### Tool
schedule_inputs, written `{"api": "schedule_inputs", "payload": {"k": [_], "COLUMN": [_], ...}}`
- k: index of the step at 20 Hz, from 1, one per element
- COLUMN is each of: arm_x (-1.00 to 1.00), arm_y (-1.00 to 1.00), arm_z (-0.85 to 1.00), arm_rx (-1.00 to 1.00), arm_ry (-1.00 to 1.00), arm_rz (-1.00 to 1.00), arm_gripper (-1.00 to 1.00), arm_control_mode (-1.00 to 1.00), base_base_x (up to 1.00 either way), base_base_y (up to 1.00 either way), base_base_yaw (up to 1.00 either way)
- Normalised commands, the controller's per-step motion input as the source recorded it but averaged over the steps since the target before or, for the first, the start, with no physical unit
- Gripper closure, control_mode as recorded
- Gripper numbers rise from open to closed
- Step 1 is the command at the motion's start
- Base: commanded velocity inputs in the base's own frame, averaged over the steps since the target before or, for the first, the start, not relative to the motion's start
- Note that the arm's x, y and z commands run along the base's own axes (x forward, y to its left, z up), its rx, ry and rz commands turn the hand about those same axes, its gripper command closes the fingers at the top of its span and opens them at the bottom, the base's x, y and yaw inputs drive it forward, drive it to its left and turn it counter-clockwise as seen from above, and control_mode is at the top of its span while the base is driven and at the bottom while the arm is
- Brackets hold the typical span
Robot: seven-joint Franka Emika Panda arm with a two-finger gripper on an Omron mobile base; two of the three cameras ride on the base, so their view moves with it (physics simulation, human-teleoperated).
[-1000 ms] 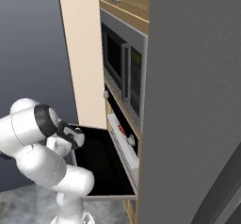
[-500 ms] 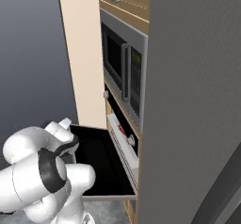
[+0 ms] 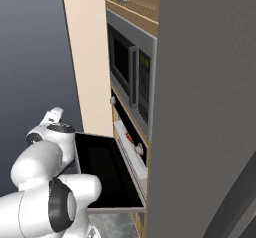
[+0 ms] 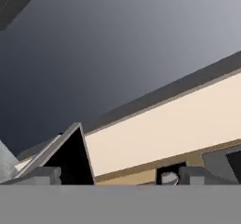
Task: Place the fish on the top rack of the oven, and slide the tray back inside. Close the oven door.
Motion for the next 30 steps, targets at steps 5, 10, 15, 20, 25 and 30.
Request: {"api": "schedule_inputs", "payload": {"k": [5,10,15,20,25,30], "arm_x": [-0.98,-1.0,-0.86,-0.43,-0.02,-0.02], "arm_y": [0.83,0.94,1.0,0.92,0.15,0.03], "arm_z": [-0.13,-0.29,-0.01,-0.22,-0.55,-0.96], "arm_rx": [-0.59,-0.57,-0.59,-0.65,-0.32,-0.28], "arm_ry": [-0.04,-0.2,0.26,0.46,0.04,-0.11], "arm_rz": [0.08,0.03,-0.01,-0.04,-0.04,-0.07], "arm_gripper": [-1.0,-1.0,-1.0,-1.0,-1.0,-1.0], "arm_control_mode": [-1.0,-1.0,-1.0,-1.0,-1.0,-1.0], "base_base_x": [0.0,0.0,0.0,0.0,0.0,0.0], "base_base_y": [0.0,0.0,0.0,0.0,0.0,0.0], "base_base_yaw": [0.0,0.0,0.0,0.0,0.0,0.0]}}
